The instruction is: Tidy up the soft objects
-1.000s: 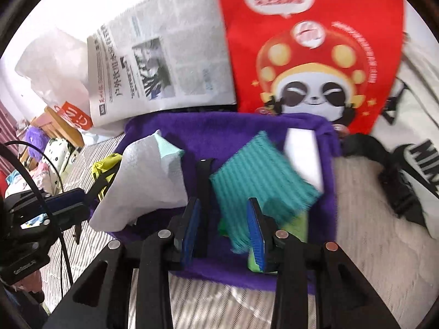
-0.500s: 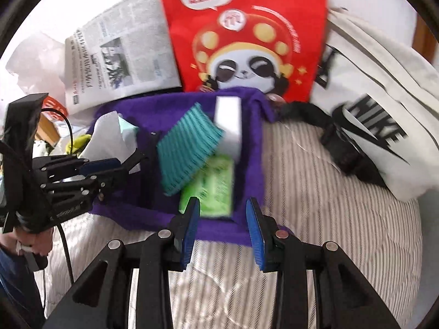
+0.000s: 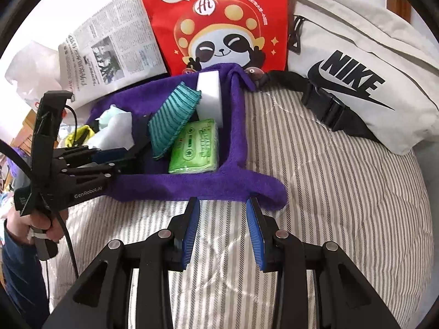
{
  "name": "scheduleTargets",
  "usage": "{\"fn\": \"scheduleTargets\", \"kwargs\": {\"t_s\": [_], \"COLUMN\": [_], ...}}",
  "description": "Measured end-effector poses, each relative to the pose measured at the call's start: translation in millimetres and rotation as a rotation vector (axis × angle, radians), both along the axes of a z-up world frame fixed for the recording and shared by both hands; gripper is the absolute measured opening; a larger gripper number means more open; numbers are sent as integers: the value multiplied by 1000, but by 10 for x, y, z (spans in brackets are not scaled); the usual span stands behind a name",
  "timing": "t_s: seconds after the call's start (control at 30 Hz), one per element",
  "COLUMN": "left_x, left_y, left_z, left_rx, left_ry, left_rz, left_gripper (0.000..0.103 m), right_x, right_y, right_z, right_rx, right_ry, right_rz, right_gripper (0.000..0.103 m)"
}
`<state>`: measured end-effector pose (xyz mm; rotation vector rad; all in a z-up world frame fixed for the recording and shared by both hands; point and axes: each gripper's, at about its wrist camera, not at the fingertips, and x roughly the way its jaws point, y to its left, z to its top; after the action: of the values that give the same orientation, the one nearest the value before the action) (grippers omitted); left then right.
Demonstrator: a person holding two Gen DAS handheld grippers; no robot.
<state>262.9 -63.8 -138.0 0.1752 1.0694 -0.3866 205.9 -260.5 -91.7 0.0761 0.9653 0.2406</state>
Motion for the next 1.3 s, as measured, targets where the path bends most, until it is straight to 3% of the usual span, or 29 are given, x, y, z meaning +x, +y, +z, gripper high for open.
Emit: {"fn": "scheduleTargets", "kwargs": {"t_s": [0.13, 0.27, 0.3, 0.43, 0.7, 0.8, 1.07, 1.3], "left_x": [-99, -323, -380, -727, -1299, -1485, -1879, -2056], "left_y": [44, 86, 98, 220, 521, 614, 728, 787], "left_z": [126, 365, 419, 699, 1187, 1321, 1620, 1666], "left_rx": [-39, -57, -57, -49, -34, -76, -70, -93], "left_ry": [-8, -38, -47, -106, -216, -233, -324, -329], "left_rz": [10, 12, 11, 34, 179, 223, 289, 336], "left_gripper": [48, 55, 63, 68, 91, 92, 92, 92], "right_x": [-130, -266, -283, -427, -708, -820, -1031, -1185], "right_y": [21, 29, 29, 83, 374, 526, 703, 712], "right_z": [104, 248, 272, 413, 663, 742, 849, 830], "right_rx": [-8, -10, -5, -2, -20, -48, -41, -103], "right_ry": [-22, -39, -40, -59, -129, -158, -137, -125], "right_rz": [-5, -25, -28, -47, -50, -49, -44, -59], "right_gripper": [35, 37, 40, 64, 87, 91, 94, 94]}}
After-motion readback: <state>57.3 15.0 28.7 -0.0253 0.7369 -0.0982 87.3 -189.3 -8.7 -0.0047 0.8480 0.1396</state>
